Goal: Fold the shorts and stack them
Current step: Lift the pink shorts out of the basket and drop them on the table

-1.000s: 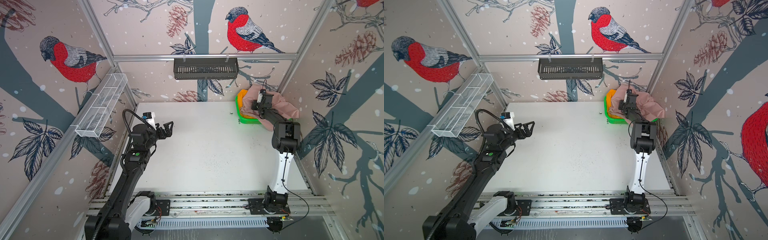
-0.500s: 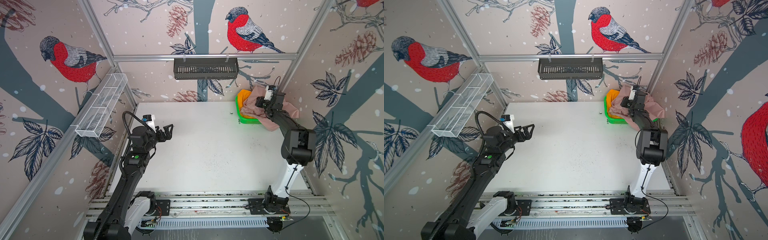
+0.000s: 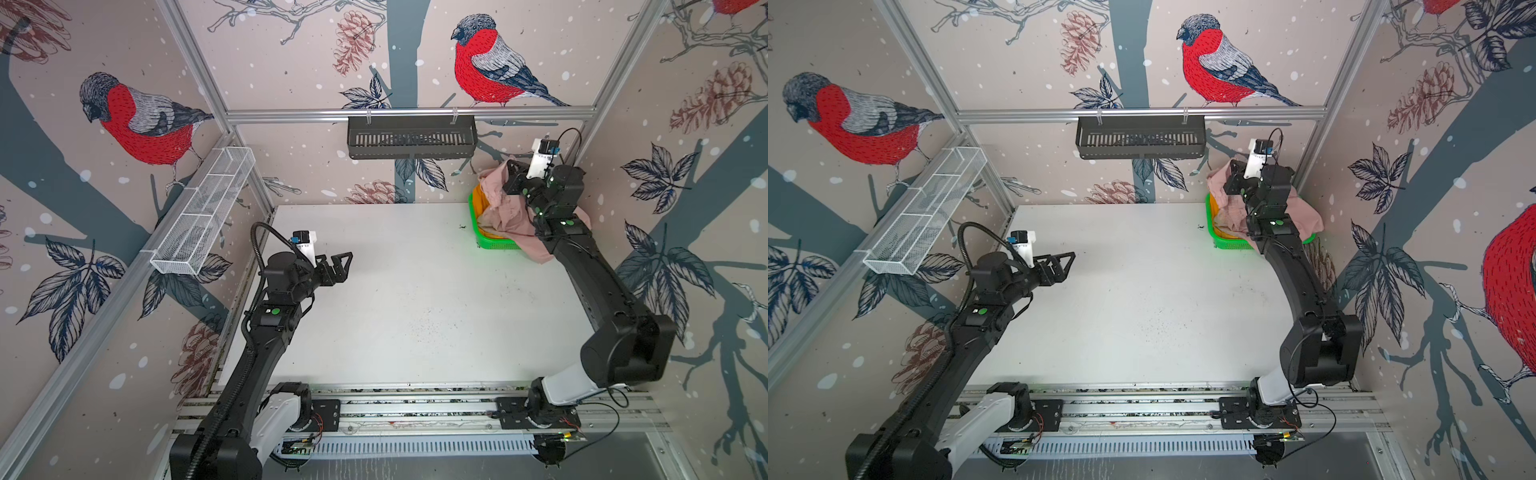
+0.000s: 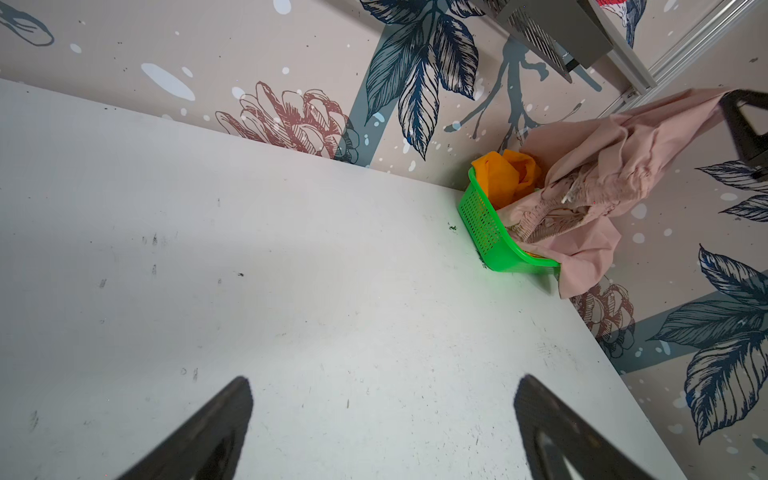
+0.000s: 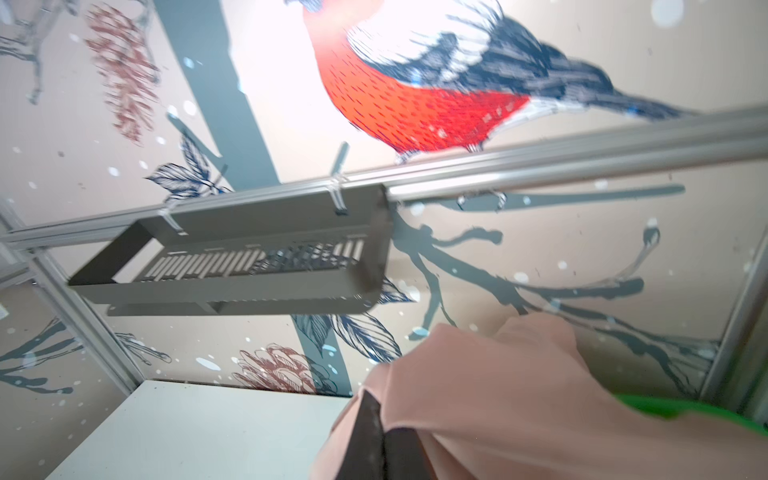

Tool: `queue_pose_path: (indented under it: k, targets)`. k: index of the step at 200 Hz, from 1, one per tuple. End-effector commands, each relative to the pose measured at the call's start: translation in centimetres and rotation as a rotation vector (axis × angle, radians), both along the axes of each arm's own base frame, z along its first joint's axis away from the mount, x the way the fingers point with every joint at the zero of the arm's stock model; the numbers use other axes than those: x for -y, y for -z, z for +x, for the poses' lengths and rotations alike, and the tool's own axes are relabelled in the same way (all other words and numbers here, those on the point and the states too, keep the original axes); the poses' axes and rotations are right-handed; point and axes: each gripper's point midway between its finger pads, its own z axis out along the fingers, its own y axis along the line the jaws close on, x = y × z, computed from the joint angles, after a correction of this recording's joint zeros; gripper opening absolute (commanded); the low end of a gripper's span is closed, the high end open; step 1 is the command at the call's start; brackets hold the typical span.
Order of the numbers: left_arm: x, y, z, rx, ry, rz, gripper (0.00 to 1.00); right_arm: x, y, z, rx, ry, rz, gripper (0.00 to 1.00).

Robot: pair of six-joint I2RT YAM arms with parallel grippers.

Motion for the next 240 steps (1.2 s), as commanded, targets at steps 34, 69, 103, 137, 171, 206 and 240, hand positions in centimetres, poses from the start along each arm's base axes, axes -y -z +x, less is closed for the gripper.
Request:
queue_pose_path:
  k: [34, 69, 103, 137, 171, 206, 240]
  targets:
    - [0.4, -1.6, -0.2, 0.066, 0.02, -0.02, 0.99, -7.0, -11.9, -7.8, 0.238, -0.204, -0.035, 0.0]
    - [0.2, -1.2, 0.0, 0.058, 0.008, -0.016, 0.99, -12.9, -16.0, -13.1, 0.327, -0.412, 0.018, 0.0]
    - [-0.5, -0.1, 0.5, 0.005, -0.038, 0.011, 0.99, -19.5, -15.7, -15.0, 0.288, -0.604, 0.005, 0.0]
    - [-0.2, -0.3, 0.2, 0.004, -0.018, 0.012, 0.99, -21.2, -13.1, -13.2, 0.239, -0.59, -0.004, 0.0]
    - [0.0, -0.8, -0.3, 0.017, -0.003, 0.009, 0.99, -20.7, -5.5, -8.8, 0.104, -0.597, -0.013, 0.0]
    - [0.2, -0.7, -0.3, 0.013, 0.01, 0.005, 0.99, -22.3, 4.0, -4.0, -0.07, -0.717, -0.043, 0.0]
    - [0.8, -0.3, -0.4, -0.003, 0.034, -0.003, 0.99, -26.6, 11.0, 1.1, -0.153, -0.755, -0.136, 0.0]
